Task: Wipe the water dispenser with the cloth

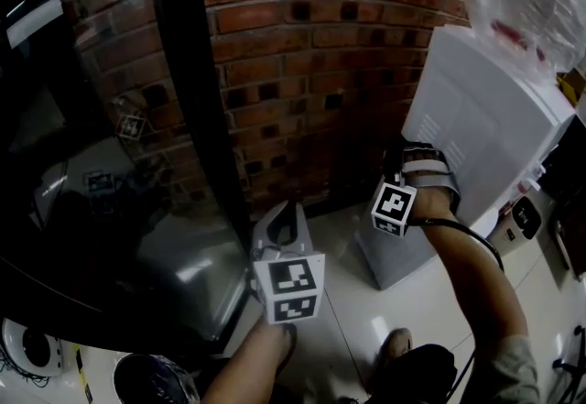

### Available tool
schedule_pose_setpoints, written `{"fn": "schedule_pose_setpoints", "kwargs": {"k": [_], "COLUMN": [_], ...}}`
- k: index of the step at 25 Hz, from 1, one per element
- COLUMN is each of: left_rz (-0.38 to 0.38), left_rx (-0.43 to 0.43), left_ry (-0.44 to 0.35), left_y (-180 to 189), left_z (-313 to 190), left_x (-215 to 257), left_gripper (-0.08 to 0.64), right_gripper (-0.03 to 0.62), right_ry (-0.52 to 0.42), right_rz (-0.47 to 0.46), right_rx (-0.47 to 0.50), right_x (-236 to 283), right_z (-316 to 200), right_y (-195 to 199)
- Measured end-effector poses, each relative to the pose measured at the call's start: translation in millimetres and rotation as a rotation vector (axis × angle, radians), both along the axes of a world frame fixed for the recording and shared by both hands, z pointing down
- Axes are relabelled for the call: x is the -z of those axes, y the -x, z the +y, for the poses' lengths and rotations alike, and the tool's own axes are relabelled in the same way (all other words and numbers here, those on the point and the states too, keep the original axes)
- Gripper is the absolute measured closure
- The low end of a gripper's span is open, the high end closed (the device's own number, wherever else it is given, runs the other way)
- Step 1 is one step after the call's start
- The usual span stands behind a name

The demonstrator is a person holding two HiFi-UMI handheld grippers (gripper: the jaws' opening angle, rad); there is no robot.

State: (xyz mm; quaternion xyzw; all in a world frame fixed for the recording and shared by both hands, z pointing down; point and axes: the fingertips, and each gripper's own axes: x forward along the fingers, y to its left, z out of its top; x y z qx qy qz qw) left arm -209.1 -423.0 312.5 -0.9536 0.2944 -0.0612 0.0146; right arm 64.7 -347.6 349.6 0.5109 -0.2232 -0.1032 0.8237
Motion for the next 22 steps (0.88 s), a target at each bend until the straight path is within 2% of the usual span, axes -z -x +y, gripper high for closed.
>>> {"fn": "schedule_pose_setpoints", "kwargs": {"k": [8, 17, 22], "left_rz": [-0.026, -0.067, -0.094], "left_rx": [0.004, -0.009, 0.001], "left_ry": [0.008, 0.08, 0.112], "left_y": [-6, -22, -25], "left_z": [-5, -4, -12], "left_x": [-18, -61, -94], "left_gripper": [0.56, 0.56, 0.56], "right_gripper": [0.508, 0.508, 0.508], "right_ry": [0.133, 0.26, 0.304], "right_rz": [-0.055, -0.114, -0.181], "right_rx": [-0.022, -0.037, -0.068], "right_x": [-91, -190, -249], "right_z": [8, 14, 21], "right_y": [4, 7, 12]}}
